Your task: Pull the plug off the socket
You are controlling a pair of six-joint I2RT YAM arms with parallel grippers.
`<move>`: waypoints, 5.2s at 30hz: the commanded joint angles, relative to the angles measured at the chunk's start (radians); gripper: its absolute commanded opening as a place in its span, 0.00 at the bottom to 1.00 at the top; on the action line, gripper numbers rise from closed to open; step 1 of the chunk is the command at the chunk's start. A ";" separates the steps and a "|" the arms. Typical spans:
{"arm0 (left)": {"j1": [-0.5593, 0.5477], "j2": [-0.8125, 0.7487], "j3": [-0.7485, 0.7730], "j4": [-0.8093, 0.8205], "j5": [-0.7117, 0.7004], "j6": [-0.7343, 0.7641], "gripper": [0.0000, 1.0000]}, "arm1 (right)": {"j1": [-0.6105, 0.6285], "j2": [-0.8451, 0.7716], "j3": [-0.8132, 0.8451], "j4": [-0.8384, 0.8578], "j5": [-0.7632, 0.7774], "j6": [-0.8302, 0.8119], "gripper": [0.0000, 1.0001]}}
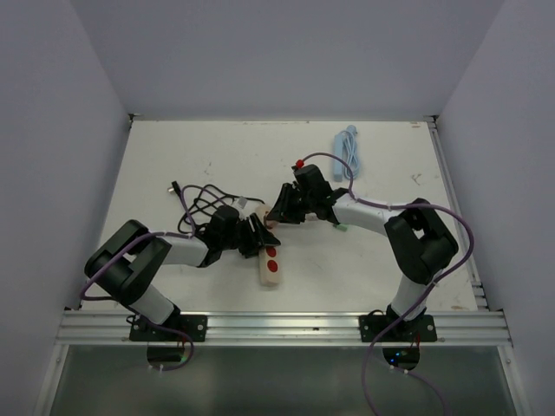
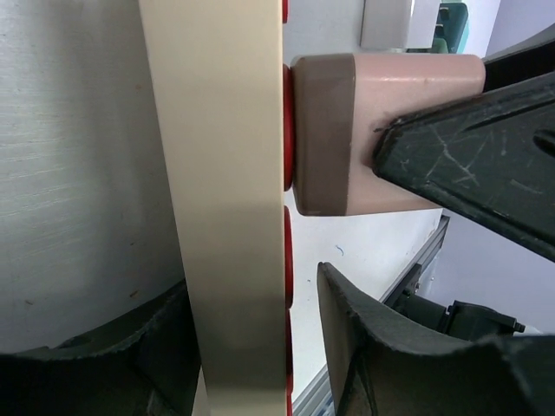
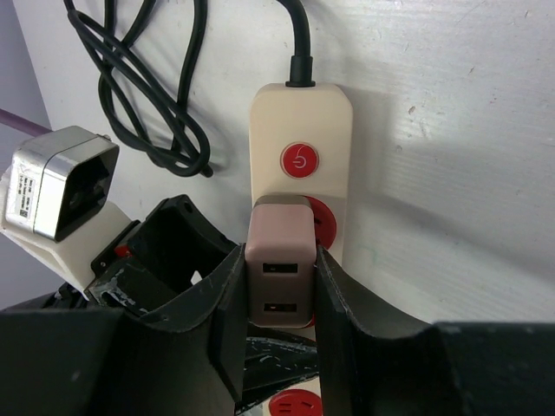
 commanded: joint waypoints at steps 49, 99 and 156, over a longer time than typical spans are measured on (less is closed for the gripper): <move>0.040 0.059 -0.129 -0.371 -0.221 -0.141 0.00 | -0.043 -0.337 -0.127 0.005 0.042 0.070 0.00; 0.037 0.086 -0.056 -0.535 -0.384 -0.159 0.00 | -0.052 -0.231 -0.071 -0.087 -0.034 0.027 0.00; 0.037 -0.042 -0.105 -0.218 -0.166 0.024 0.00 | -0.847 -0.222 -0.455 0.292 -0.024 0.027 0.31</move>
